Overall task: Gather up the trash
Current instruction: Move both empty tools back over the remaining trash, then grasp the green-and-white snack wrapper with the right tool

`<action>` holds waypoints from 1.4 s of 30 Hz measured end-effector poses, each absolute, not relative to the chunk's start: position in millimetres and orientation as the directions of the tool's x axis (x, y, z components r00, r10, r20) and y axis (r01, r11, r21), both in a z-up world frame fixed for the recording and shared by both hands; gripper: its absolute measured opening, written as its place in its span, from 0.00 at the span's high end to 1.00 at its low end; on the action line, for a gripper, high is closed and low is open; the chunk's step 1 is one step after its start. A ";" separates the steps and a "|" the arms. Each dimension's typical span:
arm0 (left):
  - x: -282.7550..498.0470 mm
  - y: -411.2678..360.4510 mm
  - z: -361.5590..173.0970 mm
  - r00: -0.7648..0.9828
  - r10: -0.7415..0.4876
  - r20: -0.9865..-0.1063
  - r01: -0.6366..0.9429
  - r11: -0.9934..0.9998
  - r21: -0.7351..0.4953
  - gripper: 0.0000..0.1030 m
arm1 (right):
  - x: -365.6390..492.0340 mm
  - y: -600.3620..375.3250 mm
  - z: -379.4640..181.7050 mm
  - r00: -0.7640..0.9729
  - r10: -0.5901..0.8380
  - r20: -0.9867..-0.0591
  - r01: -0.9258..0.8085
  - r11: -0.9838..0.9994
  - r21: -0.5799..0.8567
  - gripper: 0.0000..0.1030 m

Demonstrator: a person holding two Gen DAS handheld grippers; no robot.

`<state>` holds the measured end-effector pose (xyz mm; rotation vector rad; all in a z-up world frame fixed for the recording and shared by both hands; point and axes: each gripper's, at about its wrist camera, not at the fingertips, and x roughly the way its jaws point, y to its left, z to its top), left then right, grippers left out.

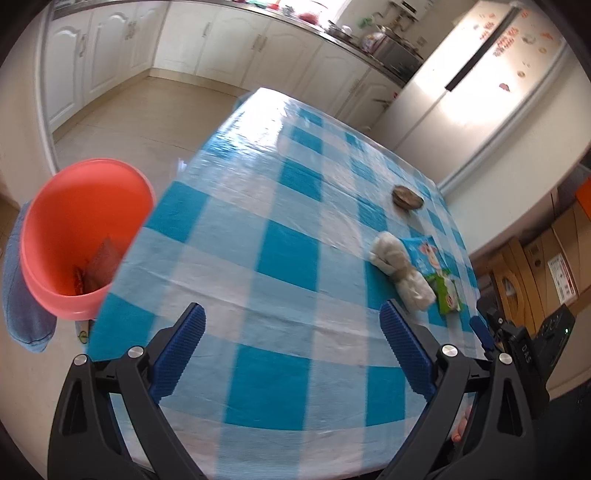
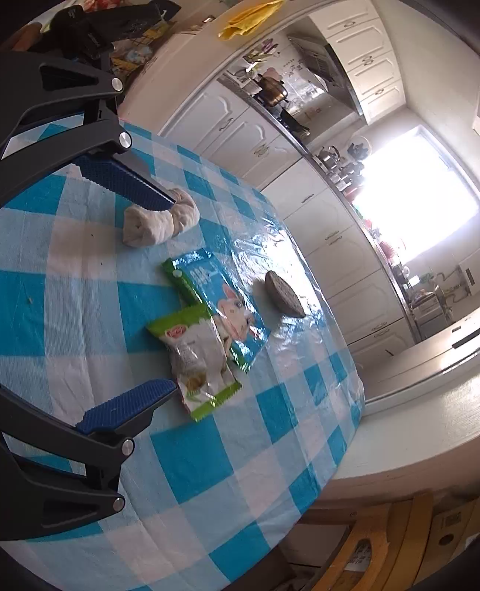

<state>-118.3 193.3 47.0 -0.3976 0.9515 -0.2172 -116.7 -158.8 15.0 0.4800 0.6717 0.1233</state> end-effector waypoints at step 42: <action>-54.9 79.4 43.9 0.440 -0.447 -0.779 0.160 0.892 -0.422 0.07 | -56.9 -166.5 -4.5 0.623 0.109 -0.774 0.011 0.989 0.147 0.42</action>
